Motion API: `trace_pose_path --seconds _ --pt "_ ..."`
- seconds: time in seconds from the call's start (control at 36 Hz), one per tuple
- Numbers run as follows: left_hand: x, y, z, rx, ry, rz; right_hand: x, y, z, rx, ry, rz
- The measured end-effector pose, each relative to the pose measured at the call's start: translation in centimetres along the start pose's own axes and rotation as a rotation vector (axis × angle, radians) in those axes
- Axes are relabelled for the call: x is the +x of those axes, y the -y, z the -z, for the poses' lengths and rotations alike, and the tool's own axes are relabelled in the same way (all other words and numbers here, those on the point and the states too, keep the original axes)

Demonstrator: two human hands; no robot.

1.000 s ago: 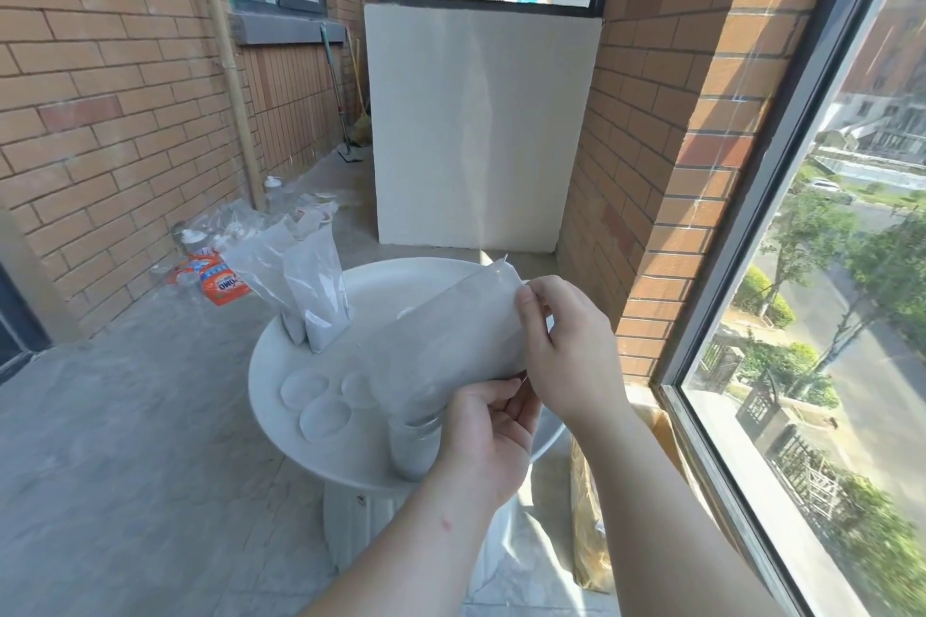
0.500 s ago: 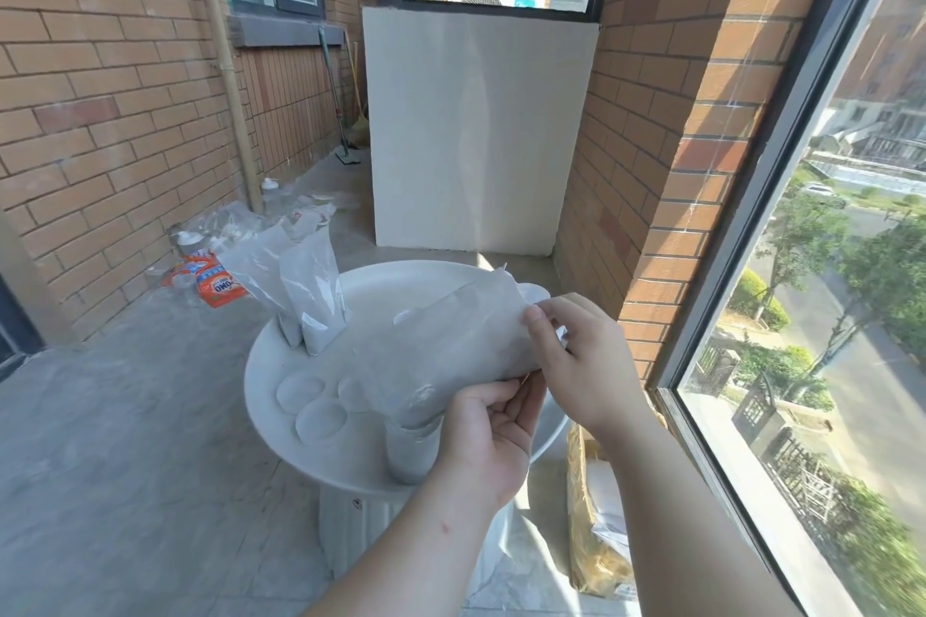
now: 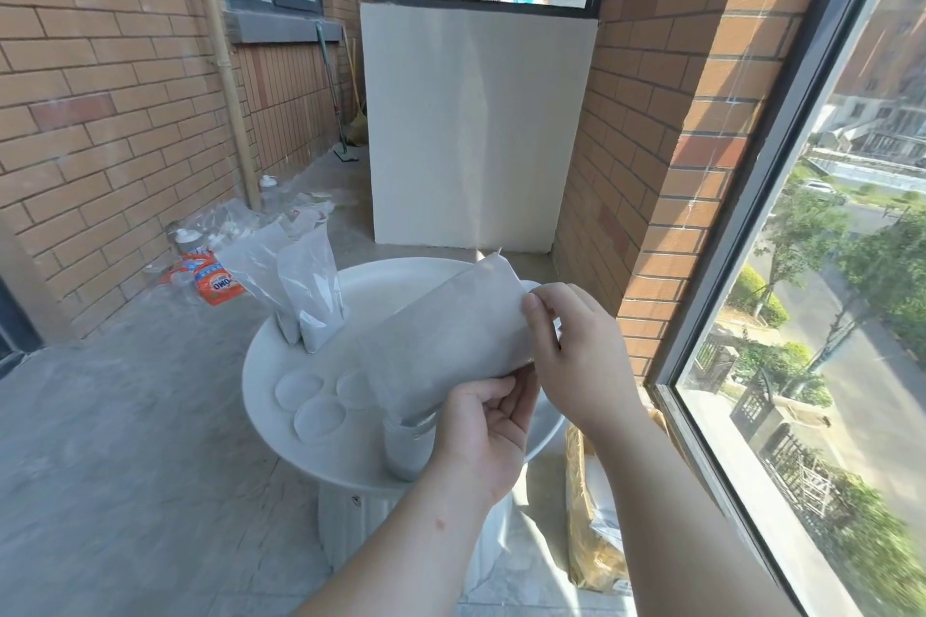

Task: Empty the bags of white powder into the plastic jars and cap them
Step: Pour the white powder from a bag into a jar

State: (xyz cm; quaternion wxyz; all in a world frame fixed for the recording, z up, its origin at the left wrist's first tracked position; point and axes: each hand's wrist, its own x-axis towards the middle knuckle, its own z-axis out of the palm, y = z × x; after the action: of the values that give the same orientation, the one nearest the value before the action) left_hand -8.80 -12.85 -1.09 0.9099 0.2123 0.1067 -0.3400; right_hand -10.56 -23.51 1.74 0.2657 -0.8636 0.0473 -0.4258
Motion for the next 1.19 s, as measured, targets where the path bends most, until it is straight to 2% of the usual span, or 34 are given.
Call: trace_pose_path --seconds 0.36,1.19 --pt "0.09 0.01 0.09 -0.021 -0.034 0.012 0.13 0.40 -0.70 -0.041 -0.013 0.066" --pt "-0.04 0.02 0.01 -0.028 -0.036 0.006 0.16 0.39 -0.92 -0.077 -0.063 0.047"
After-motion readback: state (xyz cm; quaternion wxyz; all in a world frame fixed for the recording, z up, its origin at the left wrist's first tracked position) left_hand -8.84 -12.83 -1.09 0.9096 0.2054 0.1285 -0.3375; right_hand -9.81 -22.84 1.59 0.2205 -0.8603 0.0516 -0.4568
